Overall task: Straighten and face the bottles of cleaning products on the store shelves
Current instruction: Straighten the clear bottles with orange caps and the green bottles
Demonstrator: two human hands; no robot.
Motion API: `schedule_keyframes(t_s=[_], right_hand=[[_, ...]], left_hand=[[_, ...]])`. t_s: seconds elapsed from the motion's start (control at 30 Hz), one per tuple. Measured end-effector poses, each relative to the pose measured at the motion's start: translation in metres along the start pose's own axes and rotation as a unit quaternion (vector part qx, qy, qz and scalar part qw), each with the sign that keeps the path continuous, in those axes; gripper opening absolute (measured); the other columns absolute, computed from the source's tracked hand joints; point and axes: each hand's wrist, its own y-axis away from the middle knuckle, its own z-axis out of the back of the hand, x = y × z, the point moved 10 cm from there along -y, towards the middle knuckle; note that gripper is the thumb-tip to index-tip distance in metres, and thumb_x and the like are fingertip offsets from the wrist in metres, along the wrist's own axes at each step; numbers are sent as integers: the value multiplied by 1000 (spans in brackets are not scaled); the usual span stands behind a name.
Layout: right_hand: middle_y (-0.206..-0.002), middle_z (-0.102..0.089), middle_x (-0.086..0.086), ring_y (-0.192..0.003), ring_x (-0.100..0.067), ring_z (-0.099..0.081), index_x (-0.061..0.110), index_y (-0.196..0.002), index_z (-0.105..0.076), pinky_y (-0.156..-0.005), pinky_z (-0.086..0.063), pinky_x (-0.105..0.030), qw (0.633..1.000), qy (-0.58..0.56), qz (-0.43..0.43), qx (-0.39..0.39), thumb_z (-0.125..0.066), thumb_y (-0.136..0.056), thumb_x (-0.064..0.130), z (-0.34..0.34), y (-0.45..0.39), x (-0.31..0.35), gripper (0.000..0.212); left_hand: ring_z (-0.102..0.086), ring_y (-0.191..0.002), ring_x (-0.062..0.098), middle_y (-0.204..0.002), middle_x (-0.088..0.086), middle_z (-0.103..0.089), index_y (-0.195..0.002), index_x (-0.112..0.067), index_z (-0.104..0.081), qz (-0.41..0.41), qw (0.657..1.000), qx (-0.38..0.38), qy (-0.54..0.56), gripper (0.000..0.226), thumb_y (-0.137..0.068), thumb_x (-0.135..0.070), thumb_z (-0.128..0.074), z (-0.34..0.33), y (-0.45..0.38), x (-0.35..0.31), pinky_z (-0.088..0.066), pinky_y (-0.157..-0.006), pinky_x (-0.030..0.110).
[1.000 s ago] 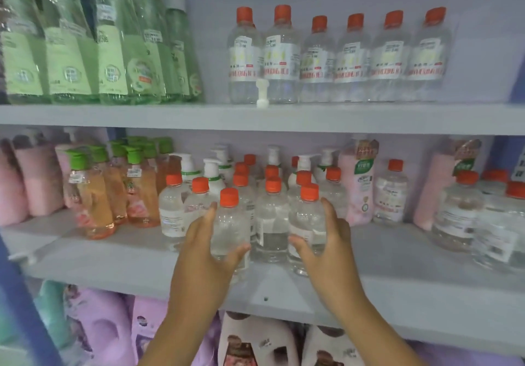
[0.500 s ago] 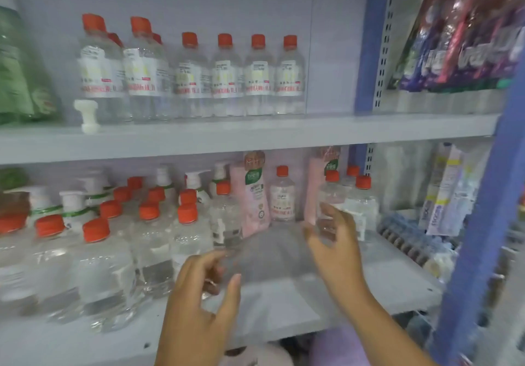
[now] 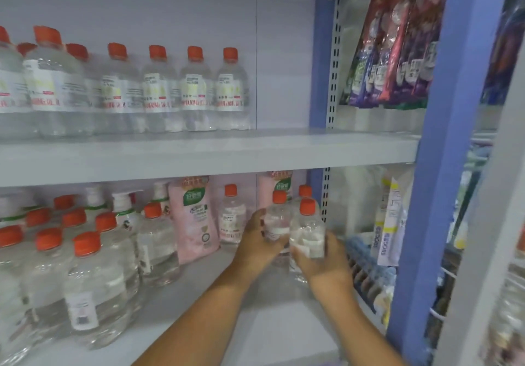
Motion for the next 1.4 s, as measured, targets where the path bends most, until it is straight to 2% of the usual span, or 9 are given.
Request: schedule_keyframes(t_s=[0.13,0.23,0.37,0.57,0.73,0.93,1.07,1.2,1.4], right_hand=[[-78,-73,10,-70,7,-69,27,-90,-67,-59,-47,-11,1000,-30,6,0,-91,-70,21,2,-5,3,31],[-92,-70,14,-78,7,-67,34,-100,-63,-62,-47,-12,1000,-25,2,18,-90,-67,39,5,2,6,43],[-95,-73,16,-85,0,-70,37,-106,-64,-68,-52,-20,997,-9,8,79,-89,-67,46,-15,20,26,47],[-93,-73,20,-80,14,-65,39,-107,-61,-64,-48,-16,978,-43,26,202,-91,-67,44,-76,90,83,50],[-93,-70,36,-81,13,-67,42,-101,-64,-60,-47,-7,960,-90,39,263,-93,-67,34,-121,142,130,46],[-109,-72,27,-98,5,-68,46,-114,-65,-82,-58,-29,954,-138,44,261,-87,-55,58,-163,196,176,64],[-120,-69,20,-108,-4,-68,45,-127,-60,-91,-59,-39,957,-123,42,261,-84,-57,68,-206,230,197,78],[-120,-43,29,-110,9,-54,39,-137,-59,-93,-51,-19,975,-68,79,198,-76,-63,73,-231,253,213,83],[-124,-45,24,-113,-1,-53,41,-141,-38,-90,-47,-21,990,1,70,125,-79,-67,70,-246,264,216,89]], left_hand=[[-67,-101,-6,-113,-22,-70,-116,-55,-51,-17,999,-35,-6,61,-73,-40,-92,4,10,-11,-58,-90,24],[-67,-93,-10,-102,-34,-65,-103,-70,-48,6,998,-53,-25,65,-66,-41,-92,20,37,-11,-51,-77,8],[-64,-98,1,-118,-12,-58,-122,-45,-59,32,989,-117,-79,65,-65,-47,-90,68,95,-3,-51,-85,17],[-67,-97,-10,-106,-31,-72,-114,-49,-61,30,988,-150,-25,53,-75,-30,-91,149,188,-13,-52,-78,9],[-73,-93,0,-102,-15,-78,-114,-29,-70,-12,966,-258,-9,41,-76,-29,-87,249,269,-45,-55,-71,10],[-68,-88,-11,-100,-30,-74,-115,-41,-69,-26,920,-376,-106,44,-75,-32,-87,386,327,-44,-49,-66,3],[-67,-88,-10,-101,-34,-71,-121,-48,-64,13,910,-385,-153,50,-78,-37,-86,436,321,2,-49,-70,15],[-67,-90,-8,-102,-29,-72,-124,-57,-59,24,928,-343,-145,58,-78,-38,-87,448,300,43,-52,-71,21],[-66,-94,-8,-108,-28,-71,-133,-62,-49,12,947,-297,-121,69,-80,-37,-86,451,280,72,-55,-78,28]])
